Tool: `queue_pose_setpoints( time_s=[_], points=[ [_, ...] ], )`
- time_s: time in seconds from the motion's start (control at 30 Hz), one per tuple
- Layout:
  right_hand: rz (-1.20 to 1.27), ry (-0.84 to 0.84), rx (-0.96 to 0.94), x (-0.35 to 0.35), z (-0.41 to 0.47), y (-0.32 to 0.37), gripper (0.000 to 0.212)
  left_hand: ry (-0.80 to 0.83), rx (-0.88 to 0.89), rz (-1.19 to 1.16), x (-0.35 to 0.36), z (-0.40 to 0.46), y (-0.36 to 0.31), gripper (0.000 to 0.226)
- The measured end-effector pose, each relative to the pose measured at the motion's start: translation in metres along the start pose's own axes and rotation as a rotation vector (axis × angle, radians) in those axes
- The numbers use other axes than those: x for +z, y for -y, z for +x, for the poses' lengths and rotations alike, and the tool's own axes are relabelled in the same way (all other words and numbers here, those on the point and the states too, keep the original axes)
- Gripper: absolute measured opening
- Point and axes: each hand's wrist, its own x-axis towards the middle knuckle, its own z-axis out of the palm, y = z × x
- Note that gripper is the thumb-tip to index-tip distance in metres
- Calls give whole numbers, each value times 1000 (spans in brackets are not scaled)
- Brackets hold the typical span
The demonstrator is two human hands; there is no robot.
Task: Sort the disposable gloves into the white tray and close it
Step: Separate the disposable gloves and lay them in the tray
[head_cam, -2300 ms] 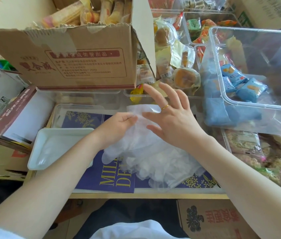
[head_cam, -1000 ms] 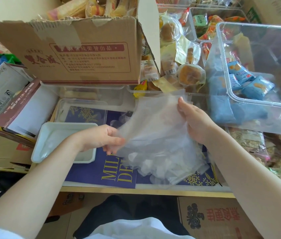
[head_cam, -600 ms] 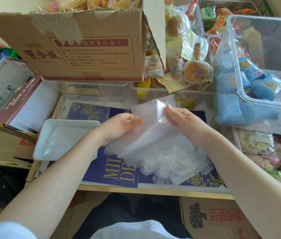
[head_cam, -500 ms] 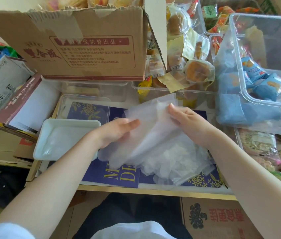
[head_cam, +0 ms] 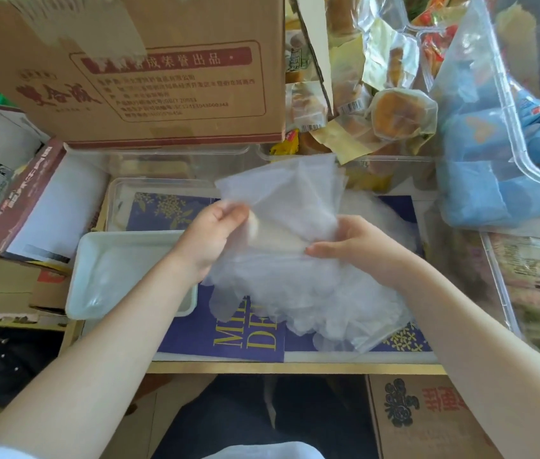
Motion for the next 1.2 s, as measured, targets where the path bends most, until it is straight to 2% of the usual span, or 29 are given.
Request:
queue_pose_setpoints(
  time_s=[0.13, 0.23, 0.3, 0.5, 0.63, 0.83, 0.93, 1.07, 1.13, 1.2],
  points=[
    [144, -74, 59, 17, 3, -14, 7, 33, 2, 67, -15, 4, 11, 17],
    [9, -130, 120, 26, 7, -20, 33, 121, -10, 119, -27, 6, 19, 19],
    [-22, -131, 162, 30, 9, -18, 38, 166, -16, 138, -33, 7, 19, 20],
    [153, -249, 64, 43, 23, -6, 18, 277, -24, 148, -41, 11, 14, 24],
    [118, -352, 43, 55, 34, -9, 25, 362, -31, 218, -49, 12, 11, 18],
    [114, -478, 15, 58, 34, -10, 38, 625, -251, 385, -79, 7, 12, 4],
    [150, -561, 55, 62, 32, -9, 35, 686, -289, 349, -88, 8, 15, 14],
    [42, -584, 59, 70, 32, -15, 24, 783, -301, 480, -91, 13, 12, 25],
    [-11, -560, 36, 78, 32, -19, 18, 760, -313, 535, -86, 16, 11, 30],
    [-54, -556, 5, 85, 32, -21, 14, 536, -237, 555, -74, 19, 14, 21]
  ],
)
